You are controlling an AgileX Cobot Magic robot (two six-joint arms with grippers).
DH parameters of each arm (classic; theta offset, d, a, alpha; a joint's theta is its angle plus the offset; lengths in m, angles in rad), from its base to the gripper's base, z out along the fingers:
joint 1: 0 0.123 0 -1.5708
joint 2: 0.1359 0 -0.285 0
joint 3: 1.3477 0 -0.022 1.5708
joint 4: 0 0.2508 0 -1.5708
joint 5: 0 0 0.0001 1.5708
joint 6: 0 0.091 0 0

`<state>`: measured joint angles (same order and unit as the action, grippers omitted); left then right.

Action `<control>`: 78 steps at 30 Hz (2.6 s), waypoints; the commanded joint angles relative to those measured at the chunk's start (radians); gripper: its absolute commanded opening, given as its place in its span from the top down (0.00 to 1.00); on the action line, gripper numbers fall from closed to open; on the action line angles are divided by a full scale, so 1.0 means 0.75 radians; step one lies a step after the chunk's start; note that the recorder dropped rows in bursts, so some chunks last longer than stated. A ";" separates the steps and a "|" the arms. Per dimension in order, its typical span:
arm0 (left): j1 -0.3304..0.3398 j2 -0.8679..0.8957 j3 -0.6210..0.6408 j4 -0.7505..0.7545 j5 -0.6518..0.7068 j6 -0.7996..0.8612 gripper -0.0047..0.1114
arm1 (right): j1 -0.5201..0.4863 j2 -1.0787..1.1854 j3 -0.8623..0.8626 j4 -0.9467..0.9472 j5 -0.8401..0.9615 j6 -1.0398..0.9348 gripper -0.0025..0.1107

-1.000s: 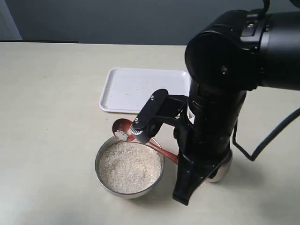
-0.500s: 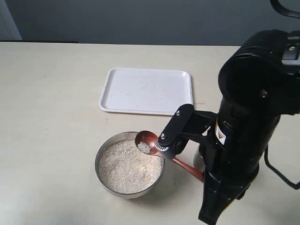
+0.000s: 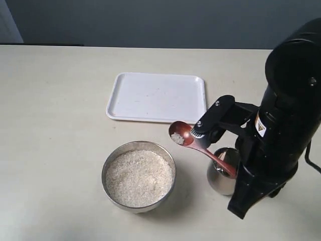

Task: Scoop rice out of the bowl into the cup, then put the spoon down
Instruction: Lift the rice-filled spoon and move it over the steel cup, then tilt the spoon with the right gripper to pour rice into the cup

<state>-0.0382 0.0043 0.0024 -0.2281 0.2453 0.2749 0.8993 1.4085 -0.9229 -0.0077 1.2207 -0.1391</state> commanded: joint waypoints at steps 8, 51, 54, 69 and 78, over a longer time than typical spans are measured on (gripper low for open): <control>-0.008 -0.006 -0.003 0.005 -0.014 -0.004 0.96 | -0.091 -0.162 0.117 -0.012 0.000 0.000 0.97; -0.008 -0.006 -0.003 0.005 -0.014 -0.004 0.96 | -0.098 -0.246 0.362 -0.337 0.000 0.185 0.97; -0.008 -0.006 -0.003 0.005 -0.014 -0.004 0.96 | -0.098 -0.225 0.362 -0.343 0.000 0.185 0.97; -0.005 -0.006 -0.003 0.005 -0.014 -0.004 0.96 | -0.095 -0.178 0.360 -0.406 0.000 0.185 0.97; -0.005 -0.006 -0.003 0.005 -0.014 -0.004 0.96 | -0.095 -0.178 0.360 -0.427 0.000 0.185 0.97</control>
<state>-0.0382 0.0043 0.0024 -0.2281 0.2453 0.2749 0.8320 1.2740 -0.6540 -0.3140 1.2246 0.0000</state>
